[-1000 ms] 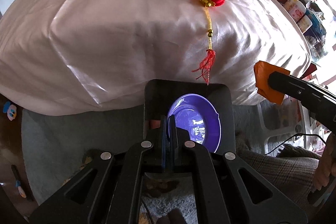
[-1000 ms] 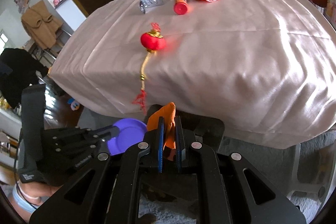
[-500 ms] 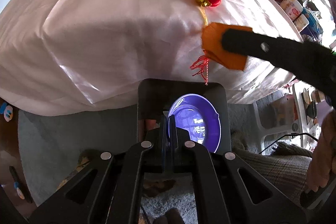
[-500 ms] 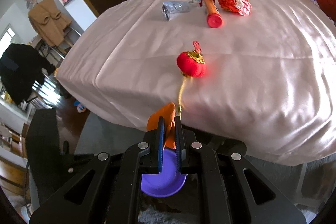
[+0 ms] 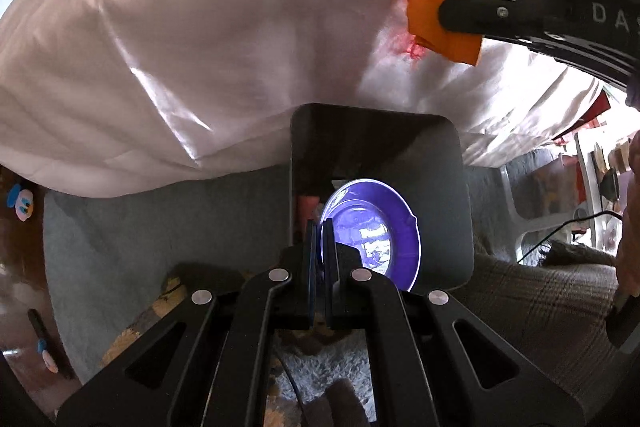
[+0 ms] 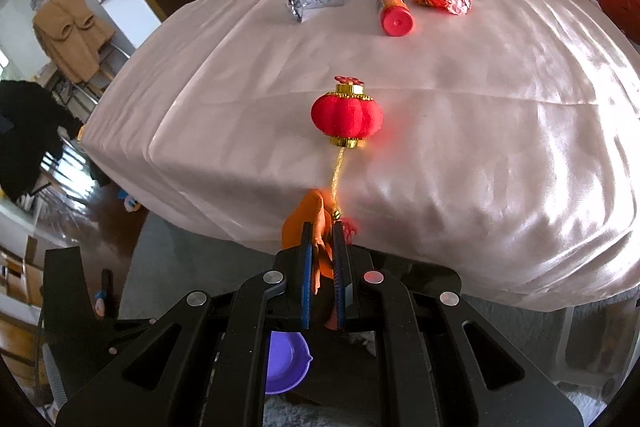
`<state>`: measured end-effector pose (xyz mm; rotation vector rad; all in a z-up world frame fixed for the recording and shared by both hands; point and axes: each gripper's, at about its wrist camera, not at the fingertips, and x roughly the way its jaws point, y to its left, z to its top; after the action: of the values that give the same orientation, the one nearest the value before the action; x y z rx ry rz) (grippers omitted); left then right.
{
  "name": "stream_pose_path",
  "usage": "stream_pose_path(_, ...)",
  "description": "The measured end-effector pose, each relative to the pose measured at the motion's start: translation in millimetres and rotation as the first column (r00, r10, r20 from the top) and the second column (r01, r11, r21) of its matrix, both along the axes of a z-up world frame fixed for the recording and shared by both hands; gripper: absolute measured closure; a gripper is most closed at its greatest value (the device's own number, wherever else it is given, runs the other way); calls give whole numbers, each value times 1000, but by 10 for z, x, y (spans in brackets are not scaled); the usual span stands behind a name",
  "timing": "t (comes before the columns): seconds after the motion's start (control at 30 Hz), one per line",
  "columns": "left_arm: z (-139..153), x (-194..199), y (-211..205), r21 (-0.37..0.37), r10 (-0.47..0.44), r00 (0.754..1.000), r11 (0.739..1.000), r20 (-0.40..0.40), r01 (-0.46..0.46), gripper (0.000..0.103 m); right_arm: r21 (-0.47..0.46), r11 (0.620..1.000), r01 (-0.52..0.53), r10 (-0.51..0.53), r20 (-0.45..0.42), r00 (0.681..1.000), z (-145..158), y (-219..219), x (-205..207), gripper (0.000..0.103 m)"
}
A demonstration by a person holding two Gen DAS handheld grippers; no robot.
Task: Collect trash
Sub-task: 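Carry the purple plate and orange paper down into the bin and open both tools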
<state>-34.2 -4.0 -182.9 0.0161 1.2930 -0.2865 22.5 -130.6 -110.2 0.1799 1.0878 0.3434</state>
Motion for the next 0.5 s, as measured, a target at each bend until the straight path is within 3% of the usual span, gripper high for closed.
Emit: stream_pose_path(0.5,-68,22,-118,32,-16,1000,999,-5,16,101,-54,999,2,-8,-111,994,-324,-139,-197,92)
